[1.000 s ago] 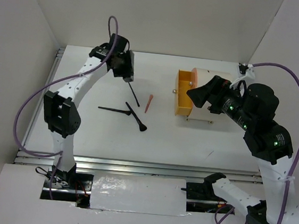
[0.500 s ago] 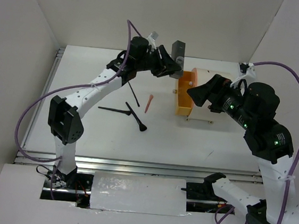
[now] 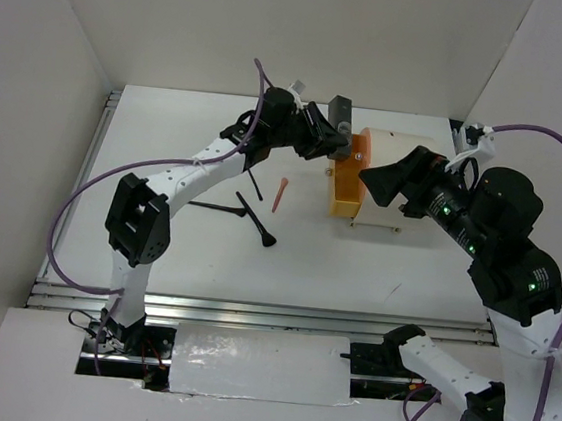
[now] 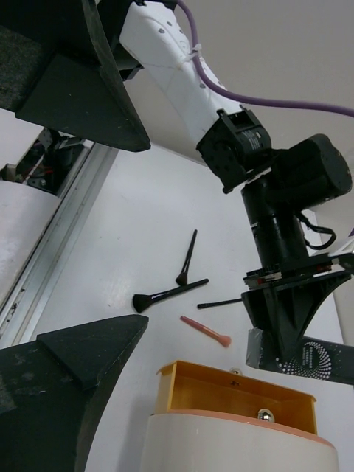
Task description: Organize the makeup
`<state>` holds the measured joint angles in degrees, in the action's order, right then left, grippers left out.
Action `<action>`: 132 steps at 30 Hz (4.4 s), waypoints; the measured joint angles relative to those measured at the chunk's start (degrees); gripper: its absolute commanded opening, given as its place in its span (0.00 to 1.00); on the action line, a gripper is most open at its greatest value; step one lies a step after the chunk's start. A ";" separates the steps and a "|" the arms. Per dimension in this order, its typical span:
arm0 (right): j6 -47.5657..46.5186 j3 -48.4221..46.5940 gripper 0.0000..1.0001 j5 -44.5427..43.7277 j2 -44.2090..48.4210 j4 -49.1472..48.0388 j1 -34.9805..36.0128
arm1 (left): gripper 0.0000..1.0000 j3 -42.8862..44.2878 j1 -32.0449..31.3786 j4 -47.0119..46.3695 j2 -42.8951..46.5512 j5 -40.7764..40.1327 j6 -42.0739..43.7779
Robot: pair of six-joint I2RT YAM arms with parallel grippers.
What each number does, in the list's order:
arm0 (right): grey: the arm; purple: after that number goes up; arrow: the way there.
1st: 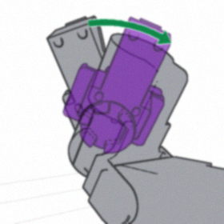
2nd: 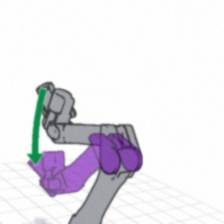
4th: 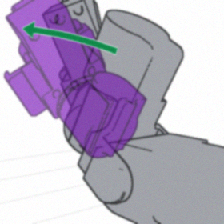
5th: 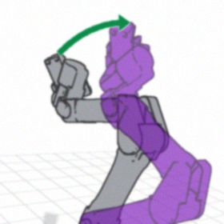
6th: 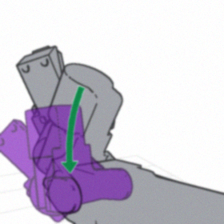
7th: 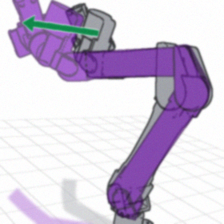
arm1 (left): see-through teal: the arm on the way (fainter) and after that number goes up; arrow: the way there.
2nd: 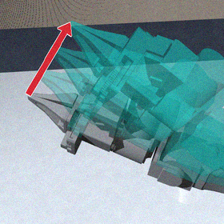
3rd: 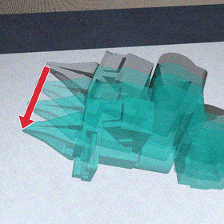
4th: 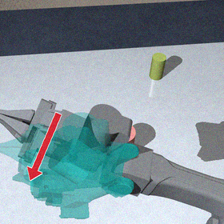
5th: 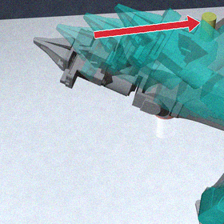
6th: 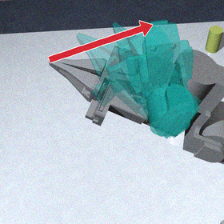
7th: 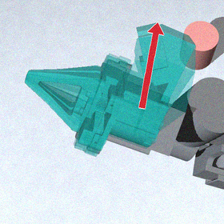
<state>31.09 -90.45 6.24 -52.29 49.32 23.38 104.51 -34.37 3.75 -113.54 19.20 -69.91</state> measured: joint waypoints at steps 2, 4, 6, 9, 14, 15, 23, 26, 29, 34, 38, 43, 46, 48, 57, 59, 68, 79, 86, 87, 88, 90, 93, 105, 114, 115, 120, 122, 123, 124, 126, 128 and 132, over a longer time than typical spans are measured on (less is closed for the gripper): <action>0.00 0.00 1.00 0.00 0.09 0.00 0.00 | 0.18 -0.55 -0.22 -0.09 -0.39 -0.28 -0.55; 0.02 0.00 1.00 0.00 0.22 -0.02 0.00 | 0.18 -0.76 -0.59 -0.20 -1.03 -0.46 -0.76; 0.00 0.02 1.00 0.00 0.26 -0.02 0.00 | 0.18 -1.20 -1.03 -0.37 -1.49 -0.48 -0.83; 0.00 0.04 1.00 0.00 0.26 -0.02 0.00 | 0.19 -2.34 -1.66 -0.44 -1.62 -0.50 -0.83; 0.00 0.07 1.00 -0.02 0.35 -0.02 0.00 | 0.27 -4.52 -2.34 -0.98 -1.62 -0.48 -0.96; 0.00 0.07 1.00 -0.02 0.37 -0.02 0.00 | 0.29 -4.70 -2.45 -0.83 -1.66 -0.48 -0.98; 0.00 0.09 1.00 -0.02 0.42 -0.02 0.00 | 0.69 -4.87 -3.08 -0.83 -1.68 -0.61 -0.98; 0.00 0.09 1.00 -0.04 0.42 -0.02 0.00 | 0.79 -4.87 -3.08 -0.81 -1.68 -1.07 -0.81; 0.00 0.11 1.00 -0.02 0.42 -0.02 0.00 | 0.85 -5.03 -3.06 -0.85 -1.66 -1.81 -0.90; 0.00 0.11 1.00 -0.02 0.42 -0.02 0.00 | 0.84 -5.49 -3.08 -1.70 -1.66 -1.97 -1.05; 0.02 0.13 1.00 0.00 0.42 -0.02 0.00 | 0.83 -5.55 -3.08 -1.97 -1.57 -1.99 -1.05; 0.00 0.13 1.00 0.00 0.42 -0.02 0.00 | 0.78 -5.68 -3.08 -0.33 -0.15 -3.65 -0.44; 0.00 0.13 1.00 0.02 0.42 -0.02 0.00 | 0.60 -4.37 -3.08 5.75 1.22 -7.76 1.03; 0.02 0.13 1.00 0.02 0.44 -0.04 0.00 | 0.33 -1.03 -3.08 12.11 1.14 -11.28 1.97; 0.17 0.17 1.00 0.26 0.42 -0.02 0.00 | 0.07 10.60 -3.02 25.59 -4.92 -19.93 5.92; 0.17 0.17 1.00 0.24 0.44 -0.02 0.07 | 0.06 11.56 -3.06 26.38 -8.15 -19.89 6.62; 0.17 0.17 1.00 0.20 0.63 -0.02 0.44 | 0.19 10.93 -3.06 24.22 -15.72 -14.16 7.52; 0.17 0.76 1.00 0.04 0.79 -0.07 0.48 | 0.29 12.41 -3.06 12.13 -18.36 -4.81 8.02; 0.15 1.01 1.00 0.00 0.72 -0.04 0.48 | 0.33 12.72 -3.08 7.69 -21.59 -2.16 6.12; 0.15 1.05 1.00 -0.02 0.72 -0.04 0.48 | 0.33 12.79 -3.13 6.97 -22.08 -1.77 5.53; 0.15 1.18 1.00 -0.04 0.72 -0.07 0.48 | 0.33 12.81 -3.17 6.43 -22.43 -1.40 5.16; 0.15 1.53 1.00 -0.22 0.79 -0.09 0.48 | 0.33 12.81 -3.32 5.35 -22.82 -0.92 4.79; 0.13 2.10 1.00 -0.55 0.79 -0.07 0.48 | 0.33 12.81 -3.74 3.65 -22.86 -0.35 3.63; -0.04 4.13 1.00 -1.18 0.72 -0.46 0.48 | 0.29 6.56 -6.38 -2.58 -22.03 0.52 1.95; -0.07 8.31 0.98 -1.27 0.50 -1.18 0.48 | 0.38 3.80 -6.64 -0.46 -19.78 -2.10 1.99; -0.07 8.74 0.98 -1.29 0.33 -1.27 0.48 | 0.44 3.80 -6.58 -0.15 -19.37 -2.56 1.99; -0.13 9.81 0.98 -1.27 0.09 -1.31 0.48 | 0.76 2.99 -5.86 -0.59 -18.05 -3.76 0.85; -0.31 9.84 0.98 -1.27 0.20 -1.36 0.48 | 0.75 1.88 -5.35 -1.75 -18.03 -3.65 0.04; -0.46 9.84 0.98 -1.29 0.35 -1.33 0.48 | 0.73 1.14 -5.05 -2.43 -18.03 -3.52 -0.74; -0.52 9.84 0.98 -1.29 0.46 -1.31 0.48 | 0.72 0.66 -4.74 -2.64 -18.08 -3.39 -1.11; -0.55 9.84 0.98 -1.27 0.81 -1.31 0.48 | 0.69 0.26 -4.17 -3.74 -18.53 -3.06 -2.40; -0.57 9.84 0.98 -1.27 1.18 -1.29 0.48 | 0.66 0.26 -3.72 -5.51 -19.26 -2.60 -3.23; -0.68 9.84 0.98 -1.20 1.62 -1.29 0.48 | 0.62 0.57 -2.89 -9.84 -21.70 -1.33 -5.84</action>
<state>30.41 -80.62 5.04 -50.68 48.03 23.86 105.08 -37.26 -6.09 -135.24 17.87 -75.75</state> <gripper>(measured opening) 0.979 0.633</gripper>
